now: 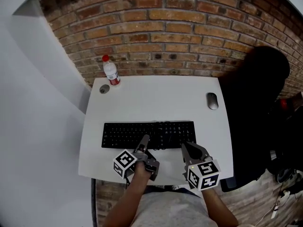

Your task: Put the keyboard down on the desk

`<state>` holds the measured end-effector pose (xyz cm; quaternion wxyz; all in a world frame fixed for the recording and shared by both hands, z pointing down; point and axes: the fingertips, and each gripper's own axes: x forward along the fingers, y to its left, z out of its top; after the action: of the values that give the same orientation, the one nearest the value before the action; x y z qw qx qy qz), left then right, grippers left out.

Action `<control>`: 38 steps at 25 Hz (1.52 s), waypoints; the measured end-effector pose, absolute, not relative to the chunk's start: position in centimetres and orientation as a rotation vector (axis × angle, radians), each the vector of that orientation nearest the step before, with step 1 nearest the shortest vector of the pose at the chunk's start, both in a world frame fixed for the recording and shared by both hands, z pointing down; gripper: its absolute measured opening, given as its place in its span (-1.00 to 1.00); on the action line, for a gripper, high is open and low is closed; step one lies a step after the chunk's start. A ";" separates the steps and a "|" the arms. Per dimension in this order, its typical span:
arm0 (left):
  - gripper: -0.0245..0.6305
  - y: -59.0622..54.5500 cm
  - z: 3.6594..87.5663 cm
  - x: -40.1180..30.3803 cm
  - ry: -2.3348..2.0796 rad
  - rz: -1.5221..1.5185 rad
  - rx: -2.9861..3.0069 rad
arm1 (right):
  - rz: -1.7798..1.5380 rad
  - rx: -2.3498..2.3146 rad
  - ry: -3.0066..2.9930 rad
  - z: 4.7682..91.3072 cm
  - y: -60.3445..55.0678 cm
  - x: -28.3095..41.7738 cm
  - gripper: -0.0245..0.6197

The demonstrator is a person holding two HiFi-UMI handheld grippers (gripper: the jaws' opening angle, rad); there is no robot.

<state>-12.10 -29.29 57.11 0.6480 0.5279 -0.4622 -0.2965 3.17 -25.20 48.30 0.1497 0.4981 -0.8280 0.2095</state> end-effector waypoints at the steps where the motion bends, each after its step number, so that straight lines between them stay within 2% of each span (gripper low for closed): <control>1: -0.11 -29.2 57.1 -12.1 -1.060 -0.672 1.197 | 0.604 1.423 -2.384 48.2 -25.1 3.3 -0.90; 9: -0.03 -29.2 57.1 -11.4 -1.140 -0.536 1.280 | 0.624 1.379 -2.402 48.6 -24.2 4.2 -0.90; 31: -0.13 -26.7 58.1 -11.1 -1.267 -0.053 1.569 | 0.641 1.345 -2.433 49.1 -22.2 4.7 -0.90; 38: -0.13 -24.9 58.2 -11.8 -1.316 0.000 1.598 | 0.631 1.325 -2.454 48.7 -21.2 4.1 -0.90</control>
<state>-11.80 -24.90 58.22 0.5106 0.6638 -0.5465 0.0000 4.11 -21.21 48.73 0.1406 0.4588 -0.8498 0.2183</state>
